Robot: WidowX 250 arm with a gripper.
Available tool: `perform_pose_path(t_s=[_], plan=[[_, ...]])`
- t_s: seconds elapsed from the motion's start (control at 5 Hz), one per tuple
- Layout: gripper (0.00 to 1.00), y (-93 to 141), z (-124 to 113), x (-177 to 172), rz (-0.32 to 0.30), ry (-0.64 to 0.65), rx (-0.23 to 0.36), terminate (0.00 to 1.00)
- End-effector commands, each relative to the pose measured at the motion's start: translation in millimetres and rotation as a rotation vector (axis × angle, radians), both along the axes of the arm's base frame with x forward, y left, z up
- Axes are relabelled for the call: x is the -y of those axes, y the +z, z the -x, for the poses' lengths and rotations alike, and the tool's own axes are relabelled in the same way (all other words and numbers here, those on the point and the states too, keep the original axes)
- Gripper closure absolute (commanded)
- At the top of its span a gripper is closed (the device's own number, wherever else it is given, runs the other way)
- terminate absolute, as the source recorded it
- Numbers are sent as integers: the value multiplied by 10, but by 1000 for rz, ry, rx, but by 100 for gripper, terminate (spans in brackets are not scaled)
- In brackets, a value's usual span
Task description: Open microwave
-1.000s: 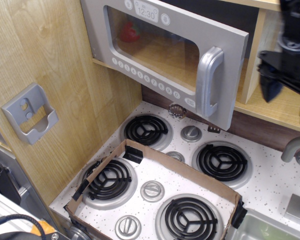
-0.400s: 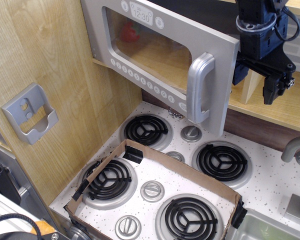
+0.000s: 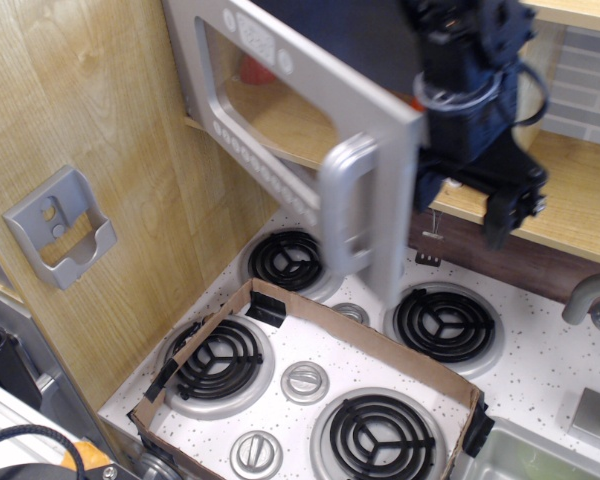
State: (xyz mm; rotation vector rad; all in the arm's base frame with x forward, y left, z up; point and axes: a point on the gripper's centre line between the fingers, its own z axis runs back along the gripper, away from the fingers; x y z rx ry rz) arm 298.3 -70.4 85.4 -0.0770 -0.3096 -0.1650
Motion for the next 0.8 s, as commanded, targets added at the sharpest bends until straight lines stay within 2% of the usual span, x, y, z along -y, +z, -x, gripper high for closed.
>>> perform_pose_path(t_s=[0.0,0.4,0.6], plan=[[0,137,455,-161,37,85,46,0],[0,42,748,-571,13,115,31,0],[0,39,797,-640,-8,167,5,0]])
